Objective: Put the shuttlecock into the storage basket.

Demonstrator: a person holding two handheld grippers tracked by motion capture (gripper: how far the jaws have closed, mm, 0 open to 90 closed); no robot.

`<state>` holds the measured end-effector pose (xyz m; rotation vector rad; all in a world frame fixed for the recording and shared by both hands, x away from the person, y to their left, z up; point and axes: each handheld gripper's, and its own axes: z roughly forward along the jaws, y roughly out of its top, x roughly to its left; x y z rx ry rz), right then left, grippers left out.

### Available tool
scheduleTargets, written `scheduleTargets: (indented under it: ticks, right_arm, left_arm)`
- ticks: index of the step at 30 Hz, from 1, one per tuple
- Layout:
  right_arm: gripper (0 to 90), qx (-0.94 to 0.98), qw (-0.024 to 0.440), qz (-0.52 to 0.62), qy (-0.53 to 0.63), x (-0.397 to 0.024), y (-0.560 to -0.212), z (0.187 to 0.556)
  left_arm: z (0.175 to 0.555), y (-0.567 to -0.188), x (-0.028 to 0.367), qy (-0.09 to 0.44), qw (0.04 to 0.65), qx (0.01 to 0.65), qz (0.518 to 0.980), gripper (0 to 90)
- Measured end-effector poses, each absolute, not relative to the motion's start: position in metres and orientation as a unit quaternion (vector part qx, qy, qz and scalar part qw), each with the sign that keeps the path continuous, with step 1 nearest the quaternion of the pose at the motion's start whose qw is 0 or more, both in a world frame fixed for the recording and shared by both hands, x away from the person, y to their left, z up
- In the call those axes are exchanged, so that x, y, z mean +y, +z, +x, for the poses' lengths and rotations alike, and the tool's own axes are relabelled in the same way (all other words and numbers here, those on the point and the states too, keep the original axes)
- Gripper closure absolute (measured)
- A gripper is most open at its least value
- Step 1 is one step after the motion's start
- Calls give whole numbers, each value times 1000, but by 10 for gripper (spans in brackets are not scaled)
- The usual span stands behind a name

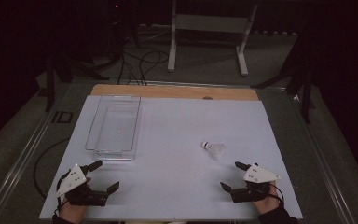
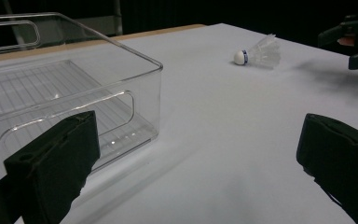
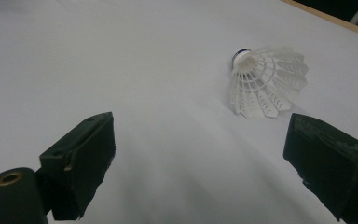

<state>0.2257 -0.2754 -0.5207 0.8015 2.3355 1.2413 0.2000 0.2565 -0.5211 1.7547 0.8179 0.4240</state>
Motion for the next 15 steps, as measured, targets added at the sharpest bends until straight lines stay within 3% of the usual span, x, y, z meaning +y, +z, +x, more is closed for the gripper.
scheduleTargets:
  ticks: [15]
  right_arm:
    - [87,831,200,274,440,-272,-512,220]
  left_arm:
    - [199,-521,256,179,550,344,740,0]
